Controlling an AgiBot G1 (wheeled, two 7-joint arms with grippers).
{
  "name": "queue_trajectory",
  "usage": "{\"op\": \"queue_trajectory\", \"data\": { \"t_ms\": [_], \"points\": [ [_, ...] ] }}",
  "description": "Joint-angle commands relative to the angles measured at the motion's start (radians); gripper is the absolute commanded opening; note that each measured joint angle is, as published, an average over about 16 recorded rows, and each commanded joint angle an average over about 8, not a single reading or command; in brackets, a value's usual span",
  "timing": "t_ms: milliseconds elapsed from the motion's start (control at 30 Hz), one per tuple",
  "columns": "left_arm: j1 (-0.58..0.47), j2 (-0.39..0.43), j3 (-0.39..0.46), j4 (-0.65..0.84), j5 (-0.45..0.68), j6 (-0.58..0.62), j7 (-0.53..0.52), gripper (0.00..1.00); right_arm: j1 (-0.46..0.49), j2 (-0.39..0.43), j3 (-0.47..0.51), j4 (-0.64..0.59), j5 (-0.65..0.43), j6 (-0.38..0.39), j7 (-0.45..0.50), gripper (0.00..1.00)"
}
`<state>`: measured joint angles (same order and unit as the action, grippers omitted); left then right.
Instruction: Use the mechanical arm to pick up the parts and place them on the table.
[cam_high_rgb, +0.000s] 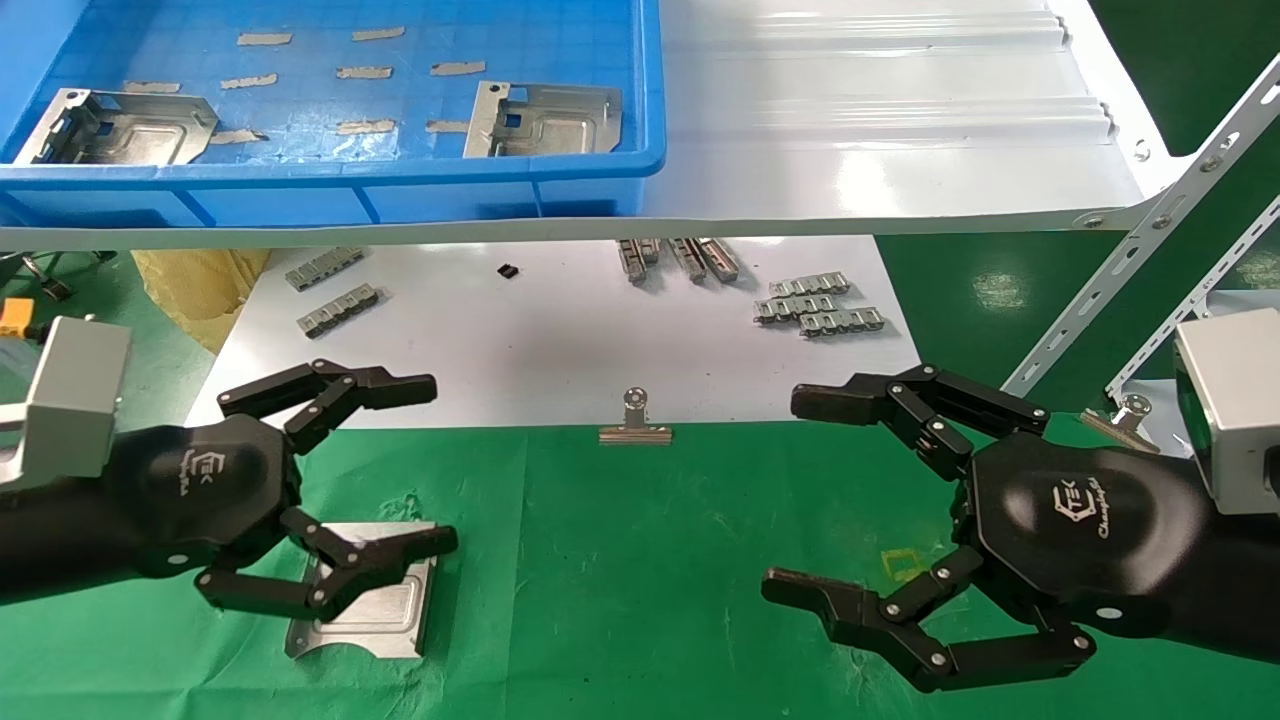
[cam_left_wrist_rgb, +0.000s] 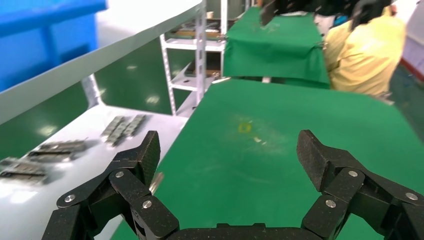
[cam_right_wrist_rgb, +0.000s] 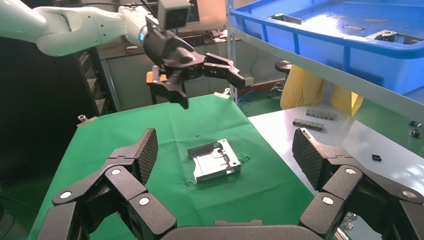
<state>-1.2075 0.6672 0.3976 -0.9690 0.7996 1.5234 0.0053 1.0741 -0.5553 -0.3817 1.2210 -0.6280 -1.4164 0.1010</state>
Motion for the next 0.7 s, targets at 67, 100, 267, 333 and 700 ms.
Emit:
{"op": "queue_trajectory", "data": {
  "t_ms": [67, 100, 267, 333, 700],
  "points": [
    [0.026, -0.011, -0.023, -0.062, -0.014, -0.005, -0.038, 1.00, 0.000, 0.000, 0.000, 0.000, 0.000, 0.000, 0.000, 1.00],
    [0.035, -0.015, -0.031, -0.083, -0.018, -0.007, -0.051, 1.00, 0.000, 0.000, 0.000, 0.000, 0.000, 0.000, 0.000, 1.00],
    [0.078, -0.033, -0.070, -0.186, -0.041, -0.016, -0.114, 1.00, 0.000, 0.000, 0.000, 0.000, 0.000, 0.000, 0.000, 1.00],
    [0.096, -0.040, -0.085, -0.227, -0.050, -0.020, -0.139, 1.00, 0.000, 0.000, 0.000, 0.000, 0.000, 0.000, 0.000, 1.00],
    [0.151, -0.063, -0.134, -0.358, -0.079, -0.031, -0.208, 1.00, 0.000, 0.000, 0.000, 0.000, 0.000, 0.000, 0.000, 1.00]
  ]
}}
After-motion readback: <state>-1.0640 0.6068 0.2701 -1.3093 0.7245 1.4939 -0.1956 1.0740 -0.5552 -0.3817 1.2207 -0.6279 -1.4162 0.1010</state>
